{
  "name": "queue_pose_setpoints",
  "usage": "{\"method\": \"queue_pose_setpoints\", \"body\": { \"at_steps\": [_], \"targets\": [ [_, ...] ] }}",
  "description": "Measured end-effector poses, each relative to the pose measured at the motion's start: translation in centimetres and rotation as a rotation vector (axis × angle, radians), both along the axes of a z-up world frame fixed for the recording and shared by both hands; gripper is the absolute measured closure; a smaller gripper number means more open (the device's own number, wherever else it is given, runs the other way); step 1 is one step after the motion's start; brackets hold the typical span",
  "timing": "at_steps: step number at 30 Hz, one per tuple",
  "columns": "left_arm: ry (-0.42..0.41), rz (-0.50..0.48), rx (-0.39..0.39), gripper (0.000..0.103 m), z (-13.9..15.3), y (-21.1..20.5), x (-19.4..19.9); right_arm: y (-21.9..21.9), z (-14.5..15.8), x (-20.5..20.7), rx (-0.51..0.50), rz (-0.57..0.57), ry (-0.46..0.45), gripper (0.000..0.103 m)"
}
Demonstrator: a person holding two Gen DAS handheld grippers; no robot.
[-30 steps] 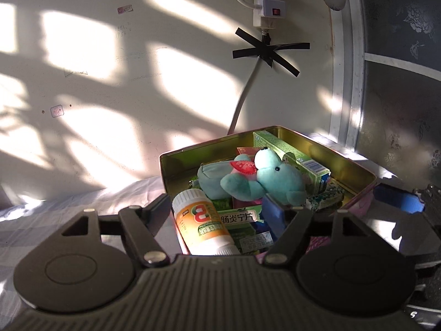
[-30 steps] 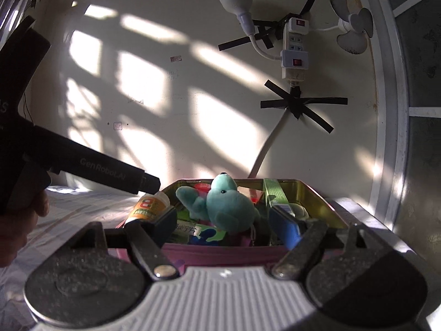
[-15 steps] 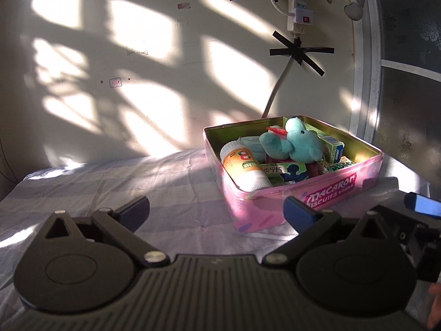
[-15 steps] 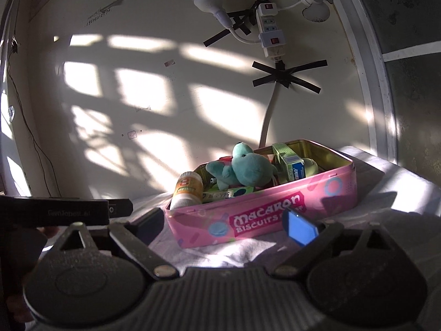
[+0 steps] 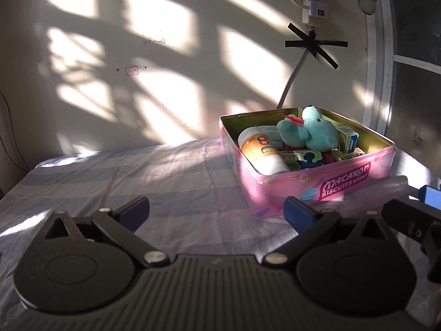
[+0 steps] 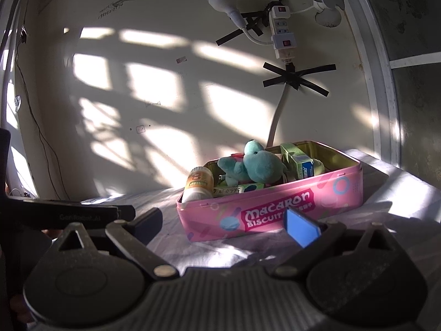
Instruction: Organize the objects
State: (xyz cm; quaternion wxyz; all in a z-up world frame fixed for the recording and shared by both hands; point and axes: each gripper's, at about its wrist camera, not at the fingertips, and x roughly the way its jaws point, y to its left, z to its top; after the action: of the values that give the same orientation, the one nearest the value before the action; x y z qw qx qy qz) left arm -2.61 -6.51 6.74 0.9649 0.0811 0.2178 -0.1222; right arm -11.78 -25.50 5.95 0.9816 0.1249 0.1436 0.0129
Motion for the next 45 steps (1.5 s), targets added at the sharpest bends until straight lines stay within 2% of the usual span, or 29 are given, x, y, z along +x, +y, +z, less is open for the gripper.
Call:
{"method": "queue_pose_setpoints", "body": {
  "at_steps": [7, 12, 16, 30, 45],
  "targets": [
    [0.007, 0.009, 0.011, 0.0, -0.4, -0.2, 0.0, -0.2, -0.3, 0.2, 0.009, 0.002, 0.011, 0.005],
    [-0.003, 0.061, 0.056, 0.0, -0.5, -0.6, 0.1, -0.4, -0.5, 0.2, 0.015, 0.002, 0.014, 0.004],
    [0.014, 0.055, 0.034, 0.0, -0.6, -0.3, 0.2, -0.5, -0.6, 0.2, 0.019, -0.001, 0.015, 0.004],
    [0.03, 0.063, 0.048, 0.0, -1.5, -0.8, 0.2, -0.6, -1.0, 0.3, 0.029, 0.0, 0.03, 0.004],
    [0.095, 0.058, 0.025, 0.0, -2.4, -0.4, 1.1, -0.5, -1.4, 0.7, 0.03, -0.002, 0.048, 0.004]
  ]
}}
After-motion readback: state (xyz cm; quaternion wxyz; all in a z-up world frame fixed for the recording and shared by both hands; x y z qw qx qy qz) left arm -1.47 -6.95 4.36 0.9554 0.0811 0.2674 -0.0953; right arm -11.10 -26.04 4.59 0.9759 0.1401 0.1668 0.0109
